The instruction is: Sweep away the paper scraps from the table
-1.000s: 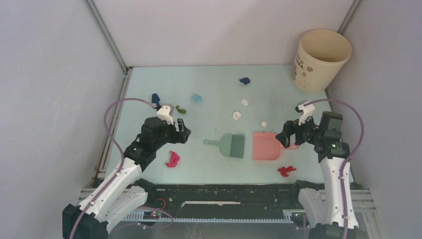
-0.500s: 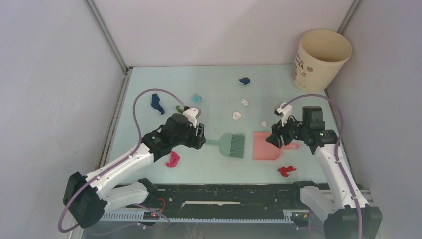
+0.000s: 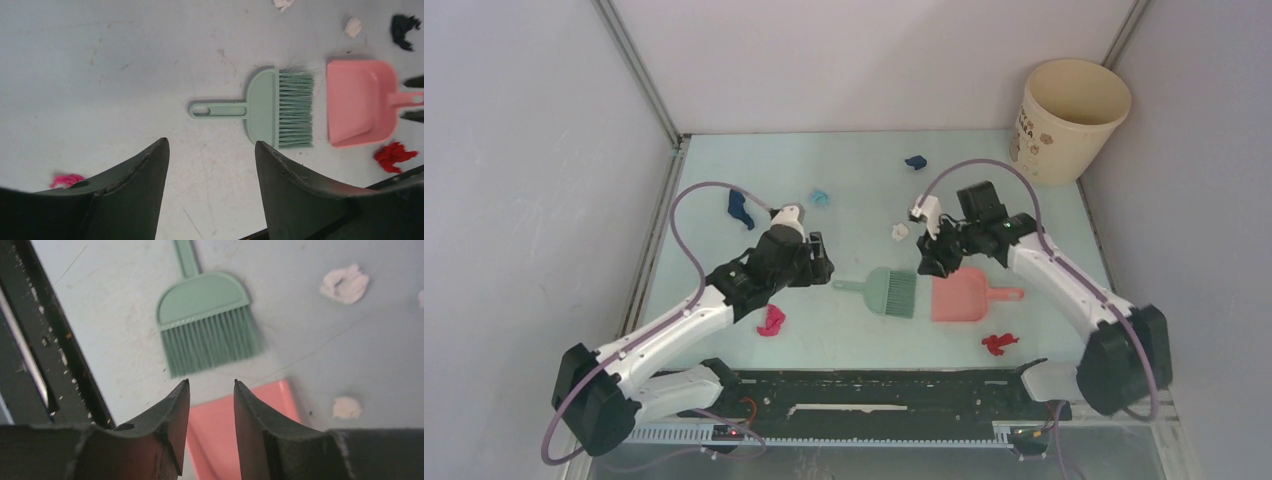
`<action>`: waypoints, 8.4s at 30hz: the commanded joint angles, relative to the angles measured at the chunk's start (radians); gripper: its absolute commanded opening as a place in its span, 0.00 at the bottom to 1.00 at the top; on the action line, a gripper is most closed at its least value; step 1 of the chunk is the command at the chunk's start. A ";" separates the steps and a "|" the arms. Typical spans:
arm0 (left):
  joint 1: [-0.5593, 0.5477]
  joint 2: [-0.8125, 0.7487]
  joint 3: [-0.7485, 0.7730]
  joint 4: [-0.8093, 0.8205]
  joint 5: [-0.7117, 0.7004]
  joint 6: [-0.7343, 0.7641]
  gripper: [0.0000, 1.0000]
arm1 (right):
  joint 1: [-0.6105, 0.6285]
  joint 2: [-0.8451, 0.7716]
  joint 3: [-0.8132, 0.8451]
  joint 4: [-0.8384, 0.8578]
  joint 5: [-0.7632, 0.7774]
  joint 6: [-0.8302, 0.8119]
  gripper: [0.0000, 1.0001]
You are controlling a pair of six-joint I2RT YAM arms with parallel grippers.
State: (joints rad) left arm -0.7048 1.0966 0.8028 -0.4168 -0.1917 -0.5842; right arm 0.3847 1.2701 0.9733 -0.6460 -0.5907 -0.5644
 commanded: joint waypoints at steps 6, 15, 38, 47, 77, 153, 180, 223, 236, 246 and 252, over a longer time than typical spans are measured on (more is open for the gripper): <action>-0.002 -0.166 -0.176 0.117 -0.012 -0.242 0.70 | 0.131 0.294 0.177 0.055 0.089 -0.031 0.47; -0.002 -0.232 -0.207 0.116 -0.024 -0.214 0.70 | 0.220 0.448 0.220 0.056 0.206 -0.038 0.49; -0.002 -0.129 -0.209 0.218 0.094 -0.214 0.68 | 0.291 0.541 0.212 0.072 0.377 -0.038 0.09; -0.003 -0.165 -0.284 0.282 0.136 -0.290 0.70 | 0.297 0.370 0.213 -0.005 0.364 -0.052 0.43; 0.168 0.200 -0.166 0.368 0.135 -0.333 0.65 | 0.363 0.644 0.243 0.058 0.333 0.023 0.09; 0.202 0.343 -0.407 0.849 0.270 -0.424 0.09 | 0.462 0.626 0.220 0.015 0.407 -0.038 0.20; 0.194 -0.392 -0.357 0.581 0.668 -0.082 0.00 | 0.072 0.226 0.257 -0.183 -0.535 -0.128 0.64; 0.193 -0.383 -0.329 0.783 0.875 -0.246 0.00 | 0.218 0.318 0.270 -0.316 -0.546 -0.175 0.72; 0.172 -0.388 -0.126 0.140 0.911 0.209 0.55 | 0.215 0.425 0.374 -0.724 -0.484 -0.516 0.00; -0.002 -0.281 -0.056 -0.038 0.803 0.346 0.57 | 0.309 0.498 0.390 -0.799 -0.424 -0.555 0.00; -0.005 -0.272 -0.050 -0.033 0.765 0.358 0.56 | 0.330 0.511 0.400 -0.804 -0.424 -0.556 0.00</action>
State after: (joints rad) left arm -0.7052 0.8314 0.7109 -0.4374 0.6060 -0.2768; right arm 0.7013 1.7763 1.3304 -1.4231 -1.0019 -1.0950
